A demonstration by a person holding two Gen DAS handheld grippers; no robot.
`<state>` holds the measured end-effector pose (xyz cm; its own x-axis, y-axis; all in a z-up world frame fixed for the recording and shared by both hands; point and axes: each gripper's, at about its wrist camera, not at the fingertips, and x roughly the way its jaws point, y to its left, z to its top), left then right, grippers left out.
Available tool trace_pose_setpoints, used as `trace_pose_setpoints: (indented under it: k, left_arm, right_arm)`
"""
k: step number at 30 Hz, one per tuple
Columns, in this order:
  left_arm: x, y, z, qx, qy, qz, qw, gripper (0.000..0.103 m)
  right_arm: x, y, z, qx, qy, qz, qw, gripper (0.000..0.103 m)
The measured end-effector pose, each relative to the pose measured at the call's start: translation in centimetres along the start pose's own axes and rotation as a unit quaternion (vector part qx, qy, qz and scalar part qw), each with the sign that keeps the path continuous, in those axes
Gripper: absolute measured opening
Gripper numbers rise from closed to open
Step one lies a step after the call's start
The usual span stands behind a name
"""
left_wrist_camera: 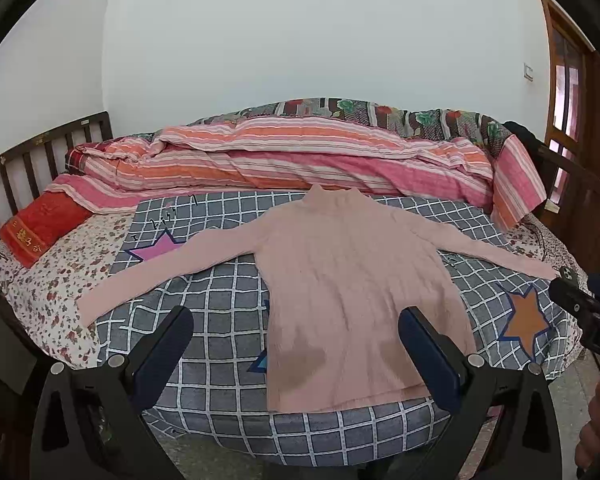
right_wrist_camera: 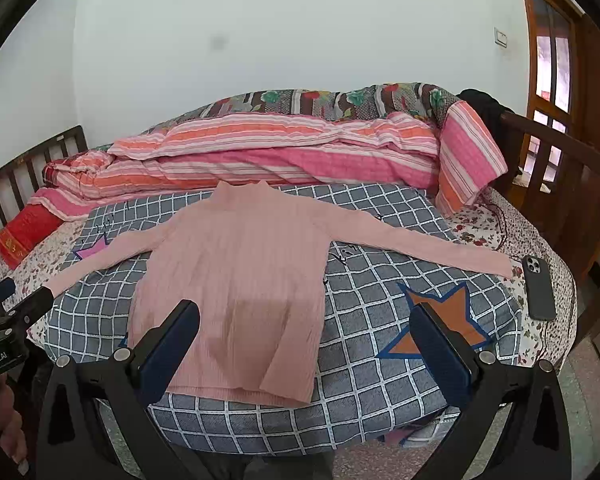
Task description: Fold small clothes
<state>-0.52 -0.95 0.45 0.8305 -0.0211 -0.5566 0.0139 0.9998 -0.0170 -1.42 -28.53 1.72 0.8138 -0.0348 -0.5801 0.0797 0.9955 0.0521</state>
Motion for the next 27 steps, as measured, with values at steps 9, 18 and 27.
trace_pose_setpoints:
  k: [9, 18, 27]
  left_arm:
    - [0.13, 0.05, 0.05, -0.002, 0.002, -0.001, 1.0000, 0.103]
    - [0.09, -0.31, 0.09, 0.002, 0.002, -0.001, 1.0000, 0.103]
    - [-0.05, -0.02, 0.25, -0.003, 0.002, 0.001, 1.0000, 0.103]
  right_arm:
    - [0.01, 0.02, -0.06, -0.001, 0.000, 0.002, 1.000, 0.103]
    - [-0.07, -0.41, -0.21, 0.000, -0.002, 0.000, 1.000, 0.103]
    - [-0.15, -0.12, -0.21, -0.004, -0.004, 0.001, 1.000, 0.103]
